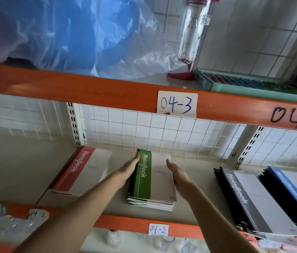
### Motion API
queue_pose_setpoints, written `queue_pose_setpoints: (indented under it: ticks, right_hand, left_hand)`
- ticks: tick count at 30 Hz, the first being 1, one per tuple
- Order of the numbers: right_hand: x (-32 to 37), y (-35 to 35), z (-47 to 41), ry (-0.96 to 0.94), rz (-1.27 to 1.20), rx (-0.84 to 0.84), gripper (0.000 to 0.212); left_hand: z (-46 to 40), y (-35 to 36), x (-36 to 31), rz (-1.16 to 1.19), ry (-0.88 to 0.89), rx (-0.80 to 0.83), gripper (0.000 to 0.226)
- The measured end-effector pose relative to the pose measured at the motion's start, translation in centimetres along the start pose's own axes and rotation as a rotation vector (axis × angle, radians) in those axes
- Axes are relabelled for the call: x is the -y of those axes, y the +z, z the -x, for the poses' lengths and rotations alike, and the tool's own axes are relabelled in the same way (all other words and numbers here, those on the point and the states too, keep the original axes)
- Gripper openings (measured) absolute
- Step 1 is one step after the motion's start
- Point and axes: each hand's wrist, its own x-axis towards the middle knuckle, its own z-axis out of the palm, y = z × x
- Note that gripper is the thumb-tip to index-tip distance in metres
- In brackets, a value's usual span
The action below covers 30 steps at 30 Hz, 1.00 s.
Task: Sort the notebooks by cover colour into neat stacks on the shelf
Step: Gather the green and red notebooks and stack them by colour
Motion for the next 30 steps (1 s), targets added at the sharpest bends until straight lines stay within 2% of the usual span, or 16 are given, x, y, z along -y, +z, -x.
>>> queue_pose_setpoints:
  ticks: [3, 8, 12, 14, 16, 18, 22, 26, 30]
  right_hand:
    - [-2.3, 0.1, -1.0, 0.050, -0.089, -0.029, 0.092]
    - [-4.5, 0.2, -2.8, -0.021, -0.158, 0.024, 0.086]
    - [-2.2, 0.3, 0.0, 0.000, -0.152, 0.028, 0.087]
    - [1.8, 1.6, 4.8, 0.032, -0.104, -0.022, 0.079]
    - [2.7, 1.9, 6.0, 0.000, -0.170, 0.010, 0.072]
    - [2.3, 2.6, 6.7, -0.029, -0.178, -0.007, 0.074]
    - [0.9, 3.1, 6.2, -0.030, -0.219, -0.011, 0.077]
    - [2.1, 2.5, 6.5, -0.020, -0.215, 0.118, 0.077]
    - [2.6, 2.0, 6.8, -0.050, -0.201, 0.166, 0.081]
  left_hand:
    - [-0.2, 0.3, 0.0, 0.073, -0.012, -0.002, 0.074]
    - [-0.4, 0.5, -0.2, 0.086, 0.044, 0.015, 0.073]
    - [-0.7, -0.1, 0.1, 0.029, 0.013, 0.070, 0.095]
    - [-0.4, -0.5, 0.3, 0.079, 0.010, 0.088, 0.083]
    - [-0.5, -0.8, 0.4, 0.154, 0.046, 0.093, 0.075]
    - [-0.5, -1.0, 1.1, 0.230, 0.075, 0.094, 0.071]
    - [-1.0, -0.4, 2.5, 0.253, 0.113, 0.107, 0.070]
    - [-0.8, 0.3, 2.1, 0.238, 0.110, 0.119, 0.070]
    - [-0.5, -0.2, 2.0, 0.261, 0.093, 0.127, 0.071]
